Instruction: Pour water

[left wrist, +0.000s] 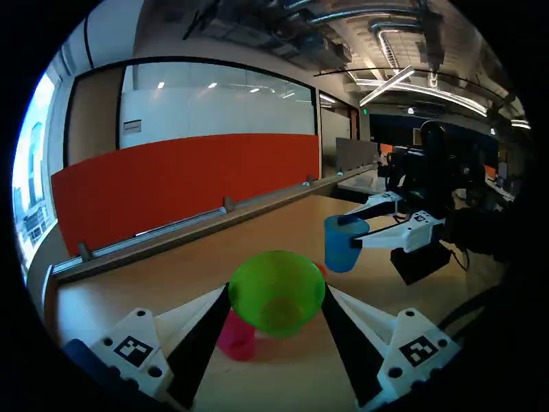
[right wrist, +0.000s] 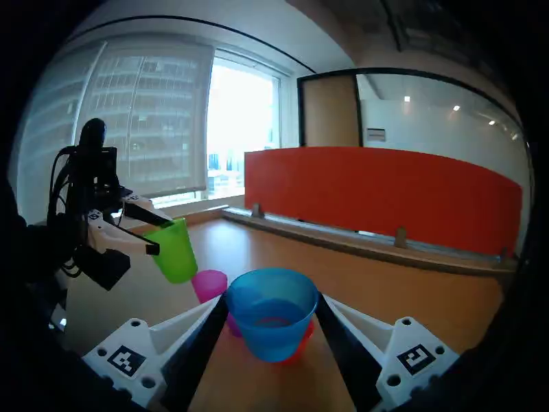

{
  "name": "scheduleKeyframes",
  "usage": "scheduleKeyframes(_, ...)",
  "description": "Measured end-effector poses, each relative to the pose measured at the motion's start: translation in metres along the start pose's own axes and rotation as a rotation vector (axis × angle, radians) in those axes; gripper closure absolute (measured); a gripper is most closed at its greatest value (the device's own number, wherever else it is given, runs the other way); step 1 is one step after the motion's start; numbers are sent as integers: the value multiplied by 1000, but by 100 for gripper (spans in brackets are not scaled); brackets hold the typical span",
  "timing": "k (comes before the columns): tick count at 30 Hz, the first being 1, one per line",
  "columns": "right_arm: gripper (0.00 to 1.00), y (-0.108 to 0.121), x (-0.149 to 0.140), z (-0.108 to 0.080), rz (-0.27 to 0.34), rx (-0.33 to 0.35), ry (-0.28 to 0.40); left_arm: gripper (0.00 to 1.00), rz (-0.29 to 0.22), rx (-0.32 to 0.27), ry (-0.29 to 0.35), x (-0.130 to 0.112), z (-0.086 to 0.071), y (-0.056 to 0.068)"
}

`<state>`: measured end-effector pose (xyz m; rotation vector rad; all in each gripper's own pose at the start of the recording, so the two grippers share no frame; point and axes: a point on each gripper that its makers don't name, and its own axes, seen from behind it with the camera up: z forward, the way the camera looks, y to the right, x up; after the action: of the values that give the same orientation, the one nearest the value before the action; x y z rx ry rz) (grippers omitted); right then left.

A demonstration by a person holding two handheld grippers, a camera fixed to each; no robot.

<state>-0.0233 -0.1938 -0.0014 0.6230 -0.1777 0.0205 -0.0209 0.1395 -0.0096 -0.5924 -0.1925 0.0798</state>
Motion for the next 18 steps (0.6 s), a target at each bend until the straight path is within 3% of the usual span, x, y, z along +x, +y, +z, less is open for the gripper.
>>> scheduleKeyframes(9, 8, -7, -8, -11, 23, -6, 14, 10, 2, 24, 52, -6, -9, 13)
scheduleKeyframes(18, 8, -17, -14, -19, 20, -8, 19, 10, -32, 5, 115, -3, -19, 34)
